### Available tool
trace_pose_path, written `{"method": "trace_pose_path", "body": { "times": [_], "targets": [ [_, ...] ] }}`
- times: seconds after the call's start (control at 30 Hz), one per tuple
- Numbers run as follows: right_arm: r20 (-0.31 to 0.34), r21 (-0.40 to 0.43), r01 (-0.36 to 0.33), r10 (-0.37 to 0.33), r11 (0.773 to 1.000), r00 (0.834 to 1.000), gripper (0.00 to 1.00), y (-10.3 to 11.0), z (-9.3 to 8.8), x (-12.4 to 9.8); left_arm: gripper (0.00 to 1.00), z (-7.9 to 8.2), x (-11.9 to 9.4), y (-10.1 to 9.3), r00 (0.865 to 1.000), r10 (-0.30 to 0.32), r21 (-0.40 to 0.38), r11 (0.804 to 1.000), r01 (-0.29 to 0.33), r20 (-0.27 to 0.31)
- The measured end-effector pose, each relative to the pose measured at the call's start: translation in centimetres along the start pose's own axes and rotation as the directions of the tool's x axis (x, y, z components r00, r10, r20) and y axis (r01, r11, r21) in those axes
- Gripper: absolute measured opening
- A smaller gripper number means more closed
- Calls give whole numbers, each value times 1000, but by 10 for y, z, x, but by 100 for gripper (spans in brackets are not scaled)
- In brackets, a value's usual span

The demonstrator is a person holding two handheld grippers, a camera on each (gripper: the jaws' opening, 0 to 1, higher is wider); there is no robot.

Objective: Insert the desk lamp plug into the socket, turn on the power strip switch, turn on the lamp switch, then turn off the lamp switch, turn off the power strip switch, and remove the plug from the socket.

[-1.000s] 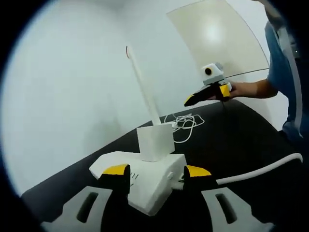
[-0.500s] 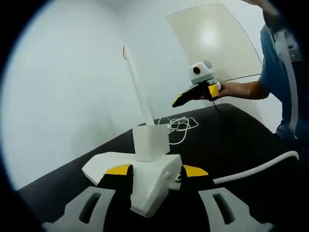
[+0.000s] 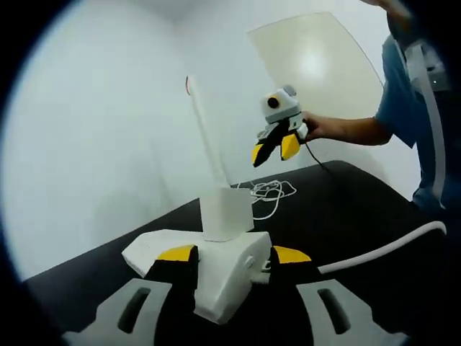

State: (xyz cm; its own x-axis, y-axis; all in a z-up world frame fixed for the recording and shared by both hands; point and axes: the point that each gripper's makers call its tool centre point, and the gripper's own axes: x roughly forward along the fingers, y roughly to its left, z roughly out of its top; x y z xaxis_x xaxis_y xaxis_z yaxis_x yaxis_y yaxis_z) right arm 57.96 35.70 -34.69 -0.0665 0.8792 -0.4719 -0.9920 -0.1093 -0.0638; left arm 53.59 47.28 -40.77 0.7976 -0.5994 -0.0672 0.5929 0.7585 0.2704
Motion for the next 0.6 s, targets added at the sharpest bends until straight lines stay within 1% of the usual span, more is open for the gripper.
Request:
{"method": "trace_pose_path", "body": {
  "times": [0.03,0.07,0.2,0.3,0.4,0.6],
  "targets": [
    [-6,1,-3,3,1000,1000,29,0,1,1,38,0,0,0,1000,0,0,1000,0,0],
    [-26,-4,-16,16,1000,1000,29,0,2,4,38,0,0,0,1000,0,0,1000,0,0],
    [-77,-33,-27,24,999,997,29,0,2,11,38,0,0,1,1000,5,1,1000,-5,0],
    [-109,-32,-39,35,999,993,27,1,1,15,38,0,0,0,1000,6,1,1000,-6,0],
    [-153,-36,-54,47,998,987,24,1,-1,20,38,0,0,-1,1000,6,2,1000,-6,1],
    [-239,-70,-61,43,996,970,22,-4,-4,32,38,0,1,-1,1000,5,2,1000,-5,2]
  ]
}}
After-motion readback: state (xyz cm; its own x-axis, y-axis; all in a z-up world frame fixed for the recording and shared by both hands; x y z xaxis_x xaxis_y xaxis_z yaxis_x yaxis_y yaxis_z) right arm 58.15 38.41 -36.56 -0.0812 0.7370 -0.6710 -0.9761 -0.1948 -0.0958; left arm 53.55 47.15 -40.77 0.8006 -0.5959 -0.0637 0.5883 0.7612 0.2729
